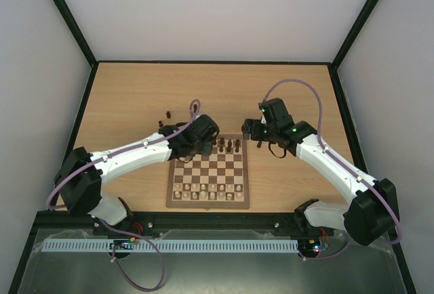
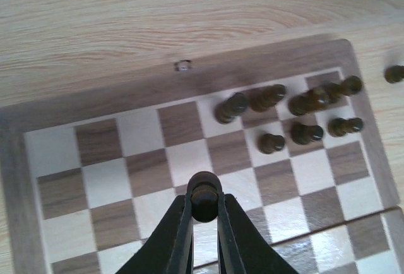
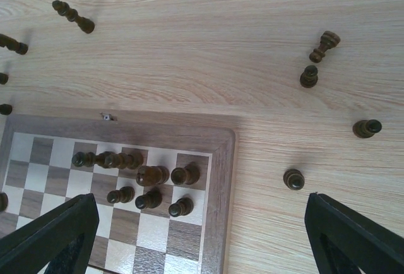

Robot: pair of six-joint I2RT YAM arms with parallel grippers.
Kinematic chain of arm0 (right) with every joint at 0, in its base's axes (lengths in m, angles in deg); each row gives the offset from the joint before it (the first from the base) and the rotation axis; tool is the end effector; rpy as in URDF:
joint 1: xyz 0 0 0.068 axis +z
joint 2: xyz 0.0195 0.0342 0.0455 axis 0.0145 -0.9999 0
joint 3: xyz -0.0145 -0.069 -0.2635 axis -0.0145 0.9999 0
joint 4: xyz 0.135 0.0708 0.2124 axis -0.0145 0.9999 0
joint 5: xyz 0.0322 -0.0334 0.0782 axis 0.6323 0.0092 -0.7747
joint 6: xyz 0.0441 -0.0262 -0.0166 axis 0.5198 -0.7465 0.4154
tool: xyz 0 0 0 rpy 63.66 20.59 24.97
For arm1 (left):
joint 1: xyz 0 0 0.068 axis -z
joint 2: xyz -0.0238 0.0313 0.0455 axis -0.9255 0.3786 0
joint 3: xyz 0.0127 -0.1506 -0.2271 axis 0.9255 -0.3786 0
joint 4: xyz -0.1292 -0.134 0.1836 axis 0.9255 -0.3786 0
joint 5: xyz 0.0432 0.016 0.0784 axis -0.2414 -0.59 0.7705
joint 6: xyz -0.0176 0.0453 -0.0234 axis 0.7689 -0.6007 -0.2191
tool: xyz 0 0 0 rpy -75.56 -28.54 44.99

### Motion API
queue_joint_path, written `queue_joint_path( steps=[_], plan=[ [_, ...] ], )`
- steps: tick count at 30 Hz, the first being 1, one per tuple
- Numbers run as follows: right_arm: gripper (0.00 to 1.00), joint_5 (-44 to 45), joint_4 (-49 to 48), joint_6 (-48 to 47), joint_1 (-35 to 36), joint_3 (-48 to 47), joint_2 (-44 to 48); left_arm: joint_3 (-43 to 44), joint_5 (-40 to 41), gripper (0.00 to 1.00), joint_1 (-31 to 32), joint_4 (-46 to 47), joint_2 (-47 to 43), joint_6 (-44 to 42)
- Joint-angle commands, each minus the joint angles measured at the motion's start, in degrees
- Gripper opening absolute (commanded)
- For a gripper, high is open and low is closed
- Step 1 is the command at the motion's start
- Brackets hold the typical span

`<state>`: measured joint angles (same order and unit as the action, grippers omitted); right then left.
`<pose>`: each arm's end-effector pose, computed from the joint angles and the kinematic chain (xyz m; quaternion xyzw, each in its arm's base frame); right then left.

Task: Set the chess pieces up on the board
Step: Place the chess piece on the chessboard.

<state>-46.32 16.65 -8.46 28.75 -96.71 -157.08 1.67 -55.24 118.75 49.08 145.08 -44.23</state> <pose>0.2357 0.1320 0.2819 -0.0087 0.8978 0.1910 0.3967 0.2029 -0.2362 0.2439 0.0748 0.9430 -0.1219 0.3004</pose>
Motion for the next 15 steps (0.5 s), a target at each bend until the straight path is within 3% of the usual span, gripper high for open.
queue_joint_path(
  steps=[1, 15],
  plan=[
    [0.91, 2.54, 2.45, -0.2, -0.32, -0.49, 1.96, 2.43, 1.16, 0.06, 2.49, -0.85, 2.68, 1.73],
    [0.91, 2.4, 2.51, -0.2, -0.32, -0.19, 1.9, 3.19, -2.29, 0.07, 3.3, 5.65, 10.23, 0.58]
  ],
)
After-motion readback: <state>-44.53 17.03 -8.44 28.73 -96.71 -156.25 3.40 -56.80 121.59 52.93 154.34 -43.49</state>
